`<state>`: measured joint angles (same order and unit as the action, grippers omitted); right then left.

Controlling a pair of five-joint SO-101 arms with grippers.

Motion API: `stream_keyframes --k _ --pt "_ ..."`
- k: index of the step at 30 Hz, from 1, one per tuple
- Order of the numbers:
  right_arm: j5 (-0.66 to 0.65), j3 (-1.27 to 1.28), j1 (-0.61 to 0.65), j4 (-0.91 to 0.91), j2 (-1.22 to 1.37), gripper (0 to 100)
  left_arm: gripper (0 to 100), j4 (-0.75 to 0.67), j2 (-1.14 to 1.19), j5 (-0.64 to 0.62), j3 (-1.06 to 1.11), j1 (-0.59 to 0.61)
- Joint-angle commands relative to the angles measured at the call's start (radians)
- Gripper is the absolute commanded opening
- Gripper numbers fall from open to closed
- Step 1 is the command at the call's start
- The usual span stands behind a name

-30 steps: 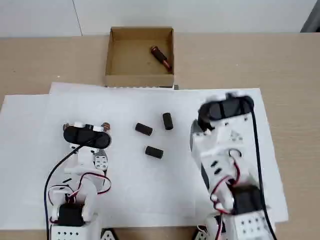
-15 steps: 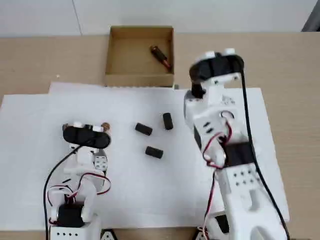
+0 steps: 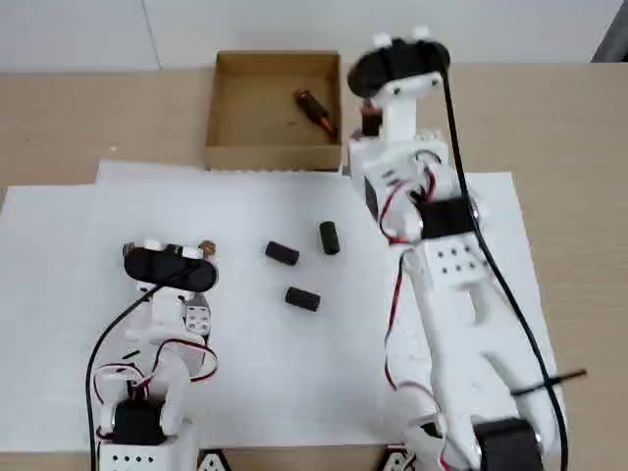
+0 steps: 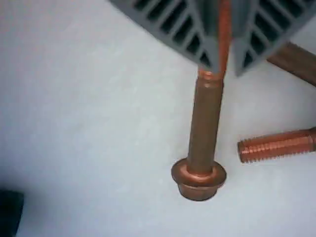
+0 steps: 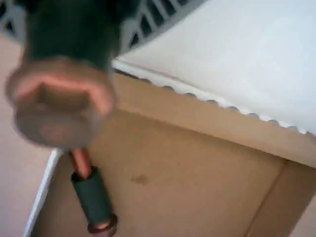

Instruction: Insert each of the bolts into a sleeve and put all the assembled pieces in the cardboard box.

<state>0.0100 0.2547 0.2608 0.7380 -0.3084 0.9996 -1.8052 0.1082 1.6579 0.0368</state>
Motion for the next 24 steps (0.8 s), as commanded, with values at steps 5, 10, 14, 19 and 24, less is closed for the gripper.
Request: stream_keyframes --k 5,10,14,19,24 --pt "-0.157 -0.282 0.001 -0.084 0.239 0.4 1 -0.006 -0.011 0.003 -0.004 0.002" --pt "-0.315 -0.376 0.015 -0.150 0.394 0.4 1 -0.006 -0.011 0.003 -0.004 0.002" --pt "-0.440 -0.411 0.035 -0.219 0.487 0.4 1 -0.006 -0.011 0.003 -0.004 0.002" --pt "-0.621 -0.413 0.065 -0.357 0.581 0.4 1 -0.006 -0.011 0.003 -0.004 0.002" --pt "-0.779 -0.413 0.090 -0.506 0.694 0.4 1 -0.006 -0.011 0.003 -0.004 0.002"
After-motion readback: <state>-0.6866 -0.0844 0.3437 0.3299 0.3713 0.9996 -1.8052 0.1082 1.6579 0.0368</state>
